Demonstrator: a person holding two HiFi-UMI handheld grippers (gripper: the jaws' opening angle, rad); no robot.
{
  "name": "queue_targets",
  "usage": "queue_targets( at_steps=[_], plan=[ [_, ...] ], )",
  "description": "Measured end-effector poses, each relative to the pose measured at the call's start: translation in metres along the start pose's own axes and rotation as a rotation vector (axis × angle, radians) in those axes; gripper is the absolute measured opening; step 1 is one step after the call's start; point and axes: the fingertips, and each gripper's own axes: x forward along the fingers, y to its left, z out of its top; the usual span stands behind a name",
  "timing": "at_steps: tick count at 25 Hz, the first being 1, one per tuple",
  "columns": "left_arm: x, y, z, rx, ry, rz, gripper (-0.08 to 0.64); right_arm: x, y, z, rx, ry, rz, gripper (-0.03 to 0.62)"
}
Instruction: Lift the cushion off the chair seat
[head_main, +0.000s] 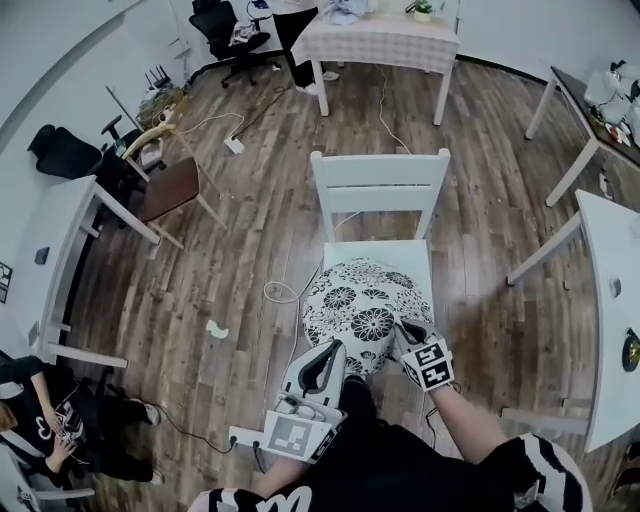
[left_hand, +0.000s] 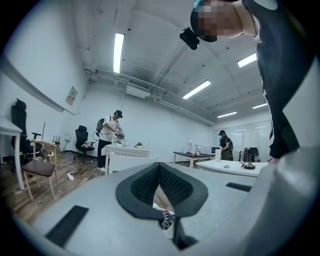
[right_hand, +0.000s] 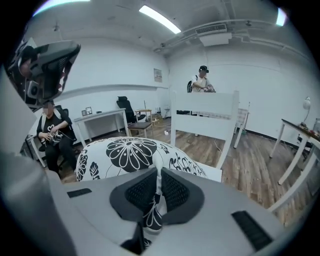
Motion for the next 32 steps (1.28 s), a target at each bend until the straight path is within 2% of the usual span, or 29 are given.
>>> queue_targets(
  at_steps=[10, 17, 24, 32],
  plan=[
    [-0.014, -0.032, 0.032, 0.043, -0.068, -0.042, 0.000, -0.092, 0.030, 0.080, 0.004, -0.209, -0.007, 0.034],
    [-0.031, -0.051, 0.054, 0.059, -0.118, -0.029, 0.000, -0.153, 0.035, 0.117, 0.006, -0.350, -0.021, 0.032],
    [-0.050, -0.074, 0.053, 0.076, -0.125, -0.004, 0.000, -0.201, 0.030, 0.125, 0.008, -0.434, -0.062, 0.032],
    [-0.063, -0.100, 0.042, 0.066, -0.093, 0.001, 0.000, -0.237, 0.037, 0.126, 0.015, -0.489, -0.062, 0.032]
  ],
)
